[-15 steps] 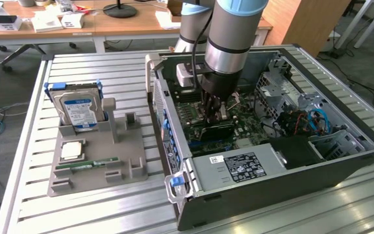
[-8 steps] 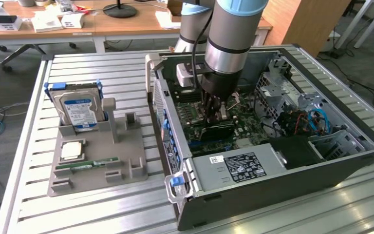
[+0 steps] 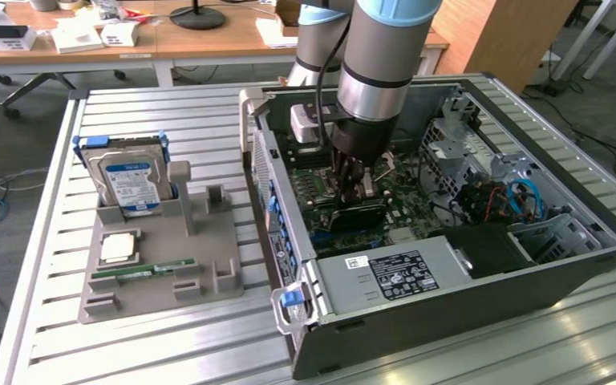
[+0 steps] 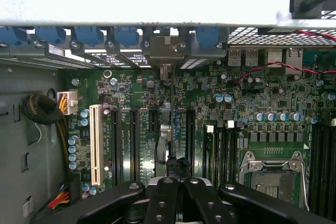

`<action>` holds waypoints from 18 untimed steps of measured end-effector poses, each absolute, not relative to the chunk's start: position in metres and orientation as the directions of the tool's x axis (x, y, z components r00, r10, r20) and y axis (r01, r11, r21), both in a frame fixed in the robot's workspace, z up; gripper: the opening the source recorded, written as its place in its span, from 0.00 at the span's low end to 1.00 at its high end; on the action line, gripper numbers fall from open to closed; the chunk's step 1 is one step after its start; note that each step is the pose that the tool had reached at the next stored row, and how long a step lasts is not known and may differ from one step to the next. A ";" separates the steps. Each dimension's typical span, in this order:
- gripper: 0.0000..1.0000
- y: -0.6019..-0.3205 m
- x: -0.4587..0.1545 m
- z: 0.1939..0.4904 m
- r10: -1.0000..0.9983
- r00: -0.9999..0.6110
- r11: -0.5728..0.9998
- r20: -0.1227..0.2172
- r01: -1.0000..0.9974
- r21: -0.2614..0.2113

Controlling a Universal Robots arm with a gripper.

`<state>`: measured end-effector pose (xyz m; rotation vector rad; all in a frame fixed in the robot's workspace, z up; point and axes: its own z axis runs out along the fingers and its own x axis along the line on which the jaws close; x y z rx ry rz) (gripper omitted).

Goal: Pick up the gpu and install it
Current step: 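Press down on the gpu until it lock into place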

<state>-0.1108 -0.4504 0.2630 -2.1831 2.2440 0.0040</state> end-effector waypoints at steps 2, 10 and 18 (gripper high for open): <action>0.11 -0.450 -0.111 0.263 -1.000 -0.027 0.027 -0.010 -1.000 -0.006; 0.11 -0.450 -0.111 0.263 -1.000 -0.027 0.027 -0.010 -1.000 -0.006; 0.11 -0.450 -0.111 0.263 -1.000 -0.027 0.027 -0.009 -1.000 -0.006</action>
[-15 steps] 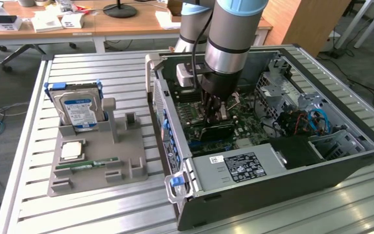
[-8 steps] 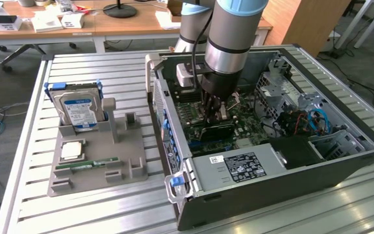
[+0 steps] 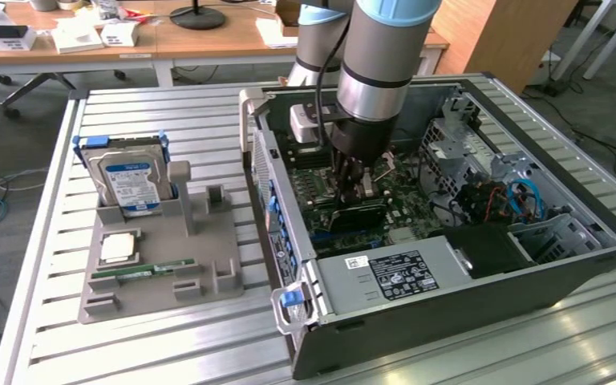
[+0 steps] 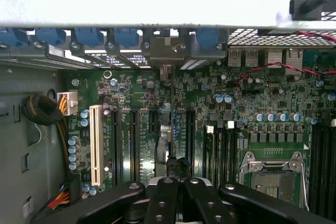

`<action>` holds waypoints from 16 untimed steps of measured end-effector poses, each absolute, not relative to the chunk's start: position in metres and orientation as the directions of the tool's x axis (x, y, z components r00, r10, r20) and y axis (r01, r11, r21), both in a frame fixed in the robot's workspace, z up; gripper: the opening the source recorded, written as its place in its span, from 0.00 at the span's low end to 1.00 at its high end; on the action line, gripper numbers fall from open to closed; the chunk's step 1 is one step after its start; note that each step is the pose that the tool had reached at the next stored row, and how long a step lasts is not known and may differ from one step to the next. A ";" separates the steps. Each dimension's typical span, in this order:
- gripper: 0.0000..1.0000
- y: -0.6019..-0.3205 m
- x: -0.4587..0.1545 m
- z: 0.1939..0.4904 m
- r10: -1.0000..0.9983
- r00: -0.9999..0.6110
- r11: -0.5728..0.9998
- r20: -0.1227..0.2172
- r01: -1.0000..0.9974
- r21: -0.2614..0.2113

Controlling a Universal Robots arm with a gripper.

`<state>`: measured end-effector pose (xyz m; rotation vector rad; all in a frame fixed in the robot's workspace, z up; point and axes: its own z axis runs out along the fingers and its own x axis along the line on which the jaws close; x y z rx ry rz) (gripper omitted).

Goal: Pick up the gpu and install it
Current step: 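Press down on the gpu until it lock into place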

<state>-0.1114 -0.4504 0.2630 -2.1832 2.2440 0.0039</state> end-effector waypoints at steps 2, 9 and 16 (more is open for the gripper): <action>0.11 -0.450 -0.111 0.263 -1.000 -0.027 0.027 -0.010 -1.000 -0.006; 0.11 -0.450 -0.111 0.263 -1.000 -0.027 0.027 -0.010 -1.000 -0.006; 0.11 -0.450 -0.112 0.263 -1.000 -0.027 0.027 -0.013 -1.000 -0.006</action>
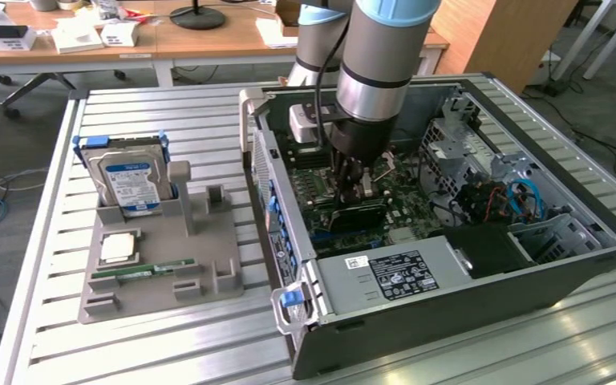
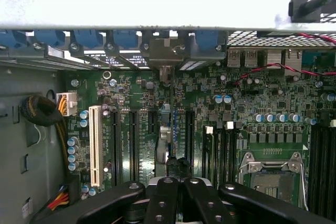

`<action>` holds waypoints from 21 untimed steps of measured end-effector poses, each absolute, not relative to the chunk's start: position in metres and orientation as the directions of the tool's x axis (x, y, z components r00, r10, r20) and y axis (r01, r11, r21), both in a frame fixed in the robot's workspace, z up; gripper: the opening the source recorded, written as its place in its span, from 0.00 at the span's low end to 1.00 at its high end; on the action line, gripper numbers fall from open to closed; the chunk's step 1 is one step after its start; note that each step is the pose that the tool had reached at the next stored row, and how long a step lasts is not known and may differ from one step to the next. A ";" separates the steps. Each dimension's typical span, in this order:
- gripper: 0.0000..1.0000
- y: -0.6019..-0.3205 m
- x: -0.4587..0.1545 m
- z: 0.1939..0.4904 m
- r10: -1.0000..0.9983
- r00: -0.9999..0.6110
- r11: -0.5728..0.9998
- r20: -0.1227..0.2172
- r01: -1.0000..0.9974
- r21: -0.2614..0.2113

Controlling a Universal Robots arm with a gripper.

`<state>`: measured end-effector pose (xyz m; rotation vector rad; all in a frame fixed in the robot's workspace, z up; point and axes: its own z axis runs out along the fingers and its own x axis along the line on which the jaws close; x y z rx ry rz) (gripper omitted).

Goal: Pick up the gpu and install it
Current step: 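Press down on the gpu until it lock into place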

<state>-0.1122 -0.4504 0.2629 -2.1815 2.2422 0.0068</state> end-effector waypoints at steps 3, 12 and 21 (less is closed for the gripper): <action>0.11 -0.450 -0.112 0.263 -1.000 -0.027 0.027 -0.013 -1.000 -0.006; 0.11 -0.450 -0.112 0.279 -1.000 -0.028 0.028 -0.013 -1.000 -0.006; 0.11 -0.450 -0.112 0.302 -1.000 -0.027 0.028 -0.013 -1.000 -0.006</action>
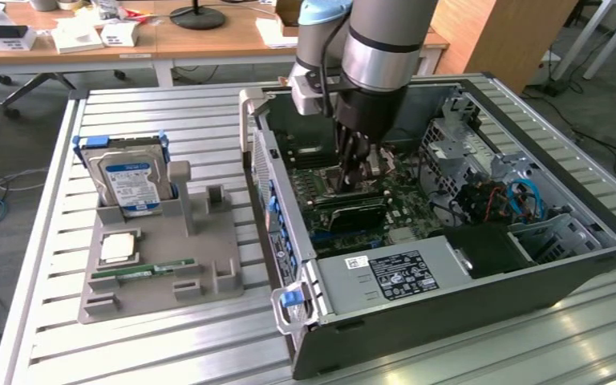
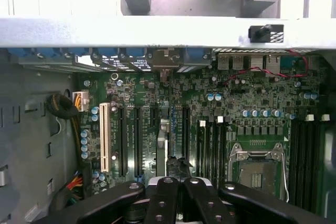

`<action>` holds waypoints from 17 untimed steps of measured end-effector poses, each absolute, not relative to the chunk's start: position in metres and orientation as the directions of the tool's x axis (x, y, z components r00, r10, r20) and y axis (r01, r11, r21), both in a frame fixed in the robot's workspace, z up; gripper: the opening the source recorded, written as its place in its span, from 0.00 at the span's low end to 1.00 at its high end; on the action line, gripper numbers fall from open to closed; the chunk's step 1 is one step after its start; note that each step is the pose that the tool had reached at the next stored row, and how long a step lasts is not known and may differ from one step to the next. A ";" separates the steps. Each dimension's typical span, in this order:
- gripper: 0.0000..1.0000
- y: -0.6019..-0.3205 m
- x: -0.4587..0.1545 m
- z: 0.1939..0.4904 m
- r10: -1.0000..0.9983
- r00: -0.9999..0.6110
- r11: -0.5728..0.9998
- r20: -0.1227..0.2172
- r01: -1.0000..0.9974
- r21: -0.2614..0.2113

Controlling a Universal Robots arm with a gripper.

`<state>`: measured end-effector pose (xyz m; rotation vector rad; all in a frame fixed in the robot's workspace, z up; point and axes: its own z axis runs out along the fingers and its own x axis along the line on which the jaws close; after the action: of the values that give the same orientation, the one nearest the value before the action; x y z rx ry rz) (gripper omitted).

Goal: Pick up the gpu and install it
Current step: 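Press down on the gpu until it lock into place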

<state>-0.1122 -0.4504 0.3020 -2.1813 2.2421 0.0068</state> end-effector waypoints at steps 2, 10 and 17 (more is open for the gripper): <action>0.11 -0.450 -0.112 0.305 -1.000 -0.027 0.028 -0.013 -1.000 -0.006; 0.11 -0.450 -0.112 0.307 -1.000 -0.027 0.027 -0.013 -1.000 -0.006; 0.11 -0.451 -0.112 0.306 -1.000 -0.028 0.028 -0.012 -1.000 0.005</action>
<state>-0.1123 -0.4506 0.3056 -2.1872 2.2485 0.0189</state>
